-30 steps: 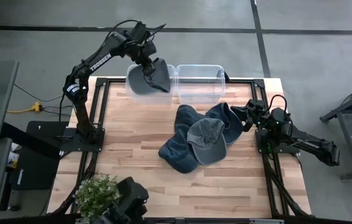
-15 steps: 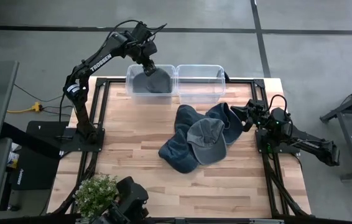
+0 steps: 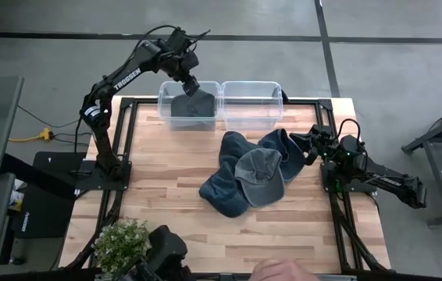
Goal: Pick & Place hat
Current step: Put the gray cap into the left transparent bin
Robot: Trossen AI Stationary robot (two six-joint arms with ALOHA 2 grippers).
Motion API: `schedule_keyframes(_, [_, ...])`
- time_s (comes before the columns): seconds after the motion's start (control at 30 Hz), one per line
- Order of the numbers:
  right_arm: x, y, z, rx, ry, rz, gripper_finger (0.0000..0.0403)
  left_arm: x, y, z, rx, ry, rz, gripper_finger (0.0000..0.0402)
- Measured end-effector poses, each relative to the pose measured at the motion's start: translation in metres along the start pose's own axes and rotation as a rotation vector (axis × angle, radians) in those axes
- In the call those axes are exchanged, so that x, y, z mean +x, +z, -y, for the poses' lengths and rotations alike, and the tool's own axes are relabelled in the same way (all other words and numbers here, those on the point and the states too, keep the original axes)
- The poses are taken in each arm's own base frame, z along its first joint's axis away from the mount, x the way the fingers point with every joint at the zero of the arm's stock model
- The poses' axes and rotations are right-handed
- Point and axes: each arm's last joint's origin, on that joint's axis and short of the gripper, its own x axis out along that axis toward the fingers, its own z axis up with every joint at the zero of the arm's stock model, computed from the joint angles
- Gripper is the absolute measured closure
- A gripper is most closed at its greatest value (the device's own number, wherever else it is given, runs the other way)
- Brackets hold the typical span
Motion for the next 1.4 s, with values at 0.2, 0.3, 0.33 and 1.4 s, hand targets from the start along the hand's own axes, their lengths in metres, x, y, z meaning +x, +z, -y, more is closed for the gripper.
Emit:
schedule_keyframes(0.2, [0.0, 0.0, 0.0, 0.0, 0.0, 0.001, 0.0402, -0.019, 0.011, 0.005, -0.051, -0.117, 0.086, 0.0193])
schedule_keyframes(0.3, [0.0, 0.0, 0.0, 0.0, 0.0, 0.0, 0.0402, -0.029, 0.012, 0.01, -0.059, -0.21, 0.104, 0.0192])
schedule_keyframes(0.33, [0.0, 0.0, 0.0, 0.0, 0.0, 0.001, 0.0402, -0.033, 0.011, 0.012, -0.062, -0.231, 0.107, 0.0192])
schedule_keyframes(1.4, [0.0, 0.0, 0.0, 0.0, 0.0, 0.0, 0.0402, -0.038, -0.001, 0.112, 0.091, -0.496, 0.054, 0.0192])
